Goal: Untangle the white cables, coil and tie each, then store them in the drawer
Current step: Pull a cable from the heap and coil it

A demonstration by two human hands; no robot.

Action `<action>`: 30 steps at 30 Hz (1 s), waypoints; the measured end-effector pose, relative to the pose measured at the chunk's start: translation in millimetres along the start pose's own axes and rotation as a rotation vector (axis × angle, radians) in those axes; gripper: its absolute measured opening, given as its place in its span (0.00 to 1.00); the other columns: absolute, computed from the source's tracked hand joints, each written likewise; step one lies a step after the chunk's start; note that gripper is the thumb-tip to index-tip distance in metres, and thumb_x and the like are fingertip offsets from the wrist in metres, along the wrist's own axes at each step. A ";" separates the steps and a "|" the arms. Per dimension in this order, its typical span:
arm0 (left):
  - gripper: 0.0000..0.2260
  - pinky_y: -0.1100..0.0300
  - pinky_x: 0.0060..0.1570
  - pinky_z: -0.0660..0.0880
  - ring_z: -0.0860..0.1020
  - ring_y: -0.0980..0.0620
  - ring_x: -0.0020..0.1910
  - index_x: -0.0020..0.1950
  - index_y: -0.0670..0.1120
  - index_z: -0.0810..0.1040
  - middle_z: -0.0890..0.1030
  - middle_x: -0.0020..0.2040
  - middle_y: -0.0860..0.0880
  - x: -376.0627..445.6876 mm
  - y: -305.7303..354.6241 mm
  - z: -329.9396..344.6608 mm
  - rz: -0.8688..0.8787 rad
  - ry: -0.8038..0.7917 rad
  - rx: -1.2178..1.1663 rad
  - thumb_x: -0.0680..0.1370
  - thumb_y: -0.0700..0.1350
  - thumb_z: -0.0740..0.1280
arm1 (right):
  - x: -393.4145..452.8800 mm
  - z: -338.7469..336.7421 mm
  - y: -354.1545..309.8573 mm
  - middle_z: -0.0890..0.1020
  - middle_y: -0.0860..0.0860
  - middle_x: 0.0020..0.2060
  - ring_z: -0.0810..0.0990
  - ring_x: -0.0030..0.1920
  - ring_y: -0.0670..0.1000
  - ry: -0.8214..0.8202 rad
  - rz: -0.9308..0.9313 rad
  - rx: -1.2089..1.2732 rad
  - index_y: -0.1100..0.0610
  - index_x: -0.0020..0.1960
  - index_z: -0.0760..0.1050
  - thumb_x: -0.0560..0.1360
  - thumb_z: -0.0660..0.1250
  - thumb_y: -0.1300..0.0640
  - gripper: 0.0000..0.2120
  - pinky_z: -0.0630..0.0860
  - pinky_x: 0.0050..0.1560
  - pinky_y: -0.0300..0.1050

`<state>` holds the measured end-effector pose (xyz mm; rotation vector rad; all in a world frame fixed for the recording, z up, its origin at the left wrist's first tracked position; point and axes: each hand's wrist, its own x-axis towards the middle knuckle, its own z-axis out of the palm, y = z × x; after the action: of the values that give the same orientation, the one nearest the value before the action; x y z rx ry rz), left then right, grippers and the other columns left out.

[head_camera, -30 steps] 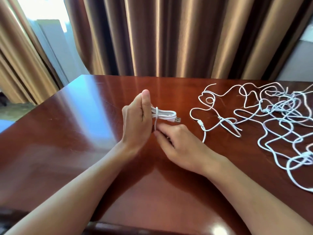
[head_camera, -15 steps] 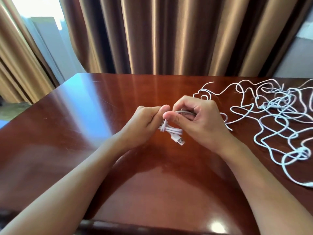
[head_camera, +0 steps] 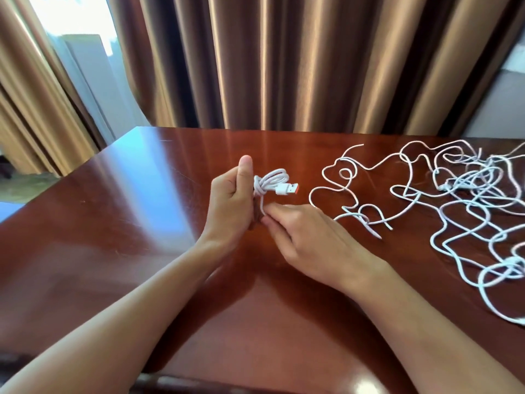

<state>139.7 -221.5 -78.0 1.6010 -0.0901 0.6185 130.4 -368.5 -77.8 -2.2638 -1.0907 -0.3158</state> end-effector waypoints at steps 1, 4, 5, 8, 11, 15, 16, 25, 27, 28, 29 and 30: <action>0.25 0.57 0.23 0.63 0.66 0.53 0.23 0.33 0.35 0.65 0.67 0.23 0.42 0.3 -2.4 -2.1 0.095 0.043 0.123 0.86 0.50 0.57 | -0.6 0.1 -1.5 0.81 0.50 0.43 0.82 0.45 0.61 -0.003 -0.018 -0.013 0.48 0.46 0.65 0.83 0.58 0.53 0.07 0.77 0.44 0.59; 0.23 0.67 0.28 0.60 0.63 0.57 0.27 0.31 0.39 0.63 0.65 0.24 0.54 -1.0 -5.6 -3.6 0.304 0.069 0.396 0.85 0.47 0.60 | -3.5 -3.3 -4.1 0.82 0.52 0.40 0.82 0.41 0.61 0.051 -0.090 -0.101 0.52 0.46 0.71 0.81 0.58 0.52 0.07 0.78 0.38 0.58; 0.23 0.69 0.28 0.60 0.64 0.57 0.26 0.31 0.41 0.63 0.65 0.24 0.56 -1.4 -6.8 -4.2 0.332 0.050 0.439 0.84 0.46 0.61 | -3.8 -5.1 -3.0 0.81 0.52 0.36 0.82 0.37 0.61 0.085 -0.118 -0.144 0.54 0.44 0.73 0.80 0.60 0.52 0.09 0.78 0.34 0.56; 0.23 0.61 0.29 0.68 0.71 0.52 0.25 0.31 0.39 0.67 0.75 0.25 0.54 3.8 -12.7 -9.4 0.352 -0.049 0.539 0.84 0.49 0.62 | -1.9 -14.0 4.3 0.79 0.50 0.32 0.80 0.32 0.59 0.178 -0.159 -0.236 0.54 0.40 0.76 0.80 0.64 0.50 0.12 0.76 0.30 0.53; 0.24 0.50 0.32 0.68 0.72 0.40 0.29 0.32 0.36 0.69 0.75 0.27 0.41 10.3 -15.8 -15.2 0.376 -0.136 0.546 0.84 0.50 0.62 | 0.6 -23.1 14.0 0.79 0.47 0.36 0.79 0.34 0.53 0.237 -0.137 -0.223 0.53 0.44 0.80 0.80 0.65 0.45 0.13 0.76 0.33 0.50; 0.23 0.57 0.29 0.65 0.64 0.55 0.26 0.30 0.43 0.69 0.70 0.25 0.53 9.9 -8.9 -16.2 0.375 -0.270 0.484 0.84 0.49 0.61 | 1.3 -33.1 20.4 0.73 0.42 0.35 0.70 0.33 0.42 0.301 -0.066 -0.038 0.54 0.45 0.79 0.76 0.72 0.46 0.11 0.68 0.38 0.35; 0.22 0.60 0.29 0.63 0.63 0.58 0.27 0.30 0.47 0.68 0.68 0.25 0.55 9.2 -6.7 -16.2 0.356 -0.323 0.458 0.84 0.49 0.60 | 1.4 -34.2 21.1 0.71 0.41 0.32 0.69 0.32 0.43 0.319 -0.040 0.024 0.54 0.45 0.79 0.75 0.74 0.47 0.11 0.65 0.38 0.32; 0.24 0.61 0.21 0.60 0.64 0.51 0.20 0.30 0.39 0.68 0.67 0.22 0.50 1.1 7.2 -10.7 0.122 -0.338 0.002 0.83 0.51 0.58 | 5.0 -17.5 23.9 0.84 0.49 0.45 0.82 0.46 0.48 0.242 0.000 0.204 0.54 0.56 0.83 0.82 0.64 0.56 0.09 0.77 0.46 0.46; 0.25 0.61 0.20 0.61 0.65 0.49 0.19 0.31 0.37 0.70 0.68 0.21 0.49 0.9 4.3 -7.5 0.104 -0.256 -0.034 0.84 0.51 0.57 | 4.2 -12.4 20.3 0.84 0.42 0.43 0.81 0.43 0.43 0.208 0.025 0.193 0.48 0.54 0.82 0.82 0.64 0.59 0.10 0.76 0.44 0.42; 0.25 0.61 0.20 0.61 0.65 0.49 0.19 0.31 0.39 0.70 0.68 0.21 0.49 1.0 3.8 -6.1 0.099 -0.210 -0.043 0.84 0.51 0.57 | 3.7 -10.1 18.3 0.82 0.38 0.38 0.79 0.39 0.40 0.181 0.052 0.172 0.44 0.49 0.80 0.82 0.62 0.58 0.12 0.74 0.41 0.39; 0.25 0.60 0.20 0.61 0.66 0.49 0.18 0.31 0.40 0.70 0.69 0.21 0.49 0.9 3.8 -5.0 0.094 -0.168 -0.053 0.84 0.52 0.57 | 3.5 -7.7 15.0 0.79 0.37 0.33 0.77 0.34 0.41 0.141 0.086 0.139 0.42 0.44 0.77 0.83 0.60 0.56 0.13 0.73 0.38 0.40; 0.26 0.60 0.20 0.62 0.66 0.49 0.18 0.31 0.38 0.69 0.69 0.21 0.49 0.9 3.8 -4.1 0.092 -0.131 -0.060 0.84 0.52 0.57 | 3.6 -4.9 10.9 0.77 0.40 0.30 0.76 0.31 0.43 0.102 0.113 0.107 0.40 0.39 0.72 0.84 0.58 0.53 0.16 0.74 0.36 0.45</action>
<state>137.6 -217.9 -74.2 1.5852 -0.2782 0.5756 141.3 -374.5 -76.8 -2.1791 -0.9020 -0.3153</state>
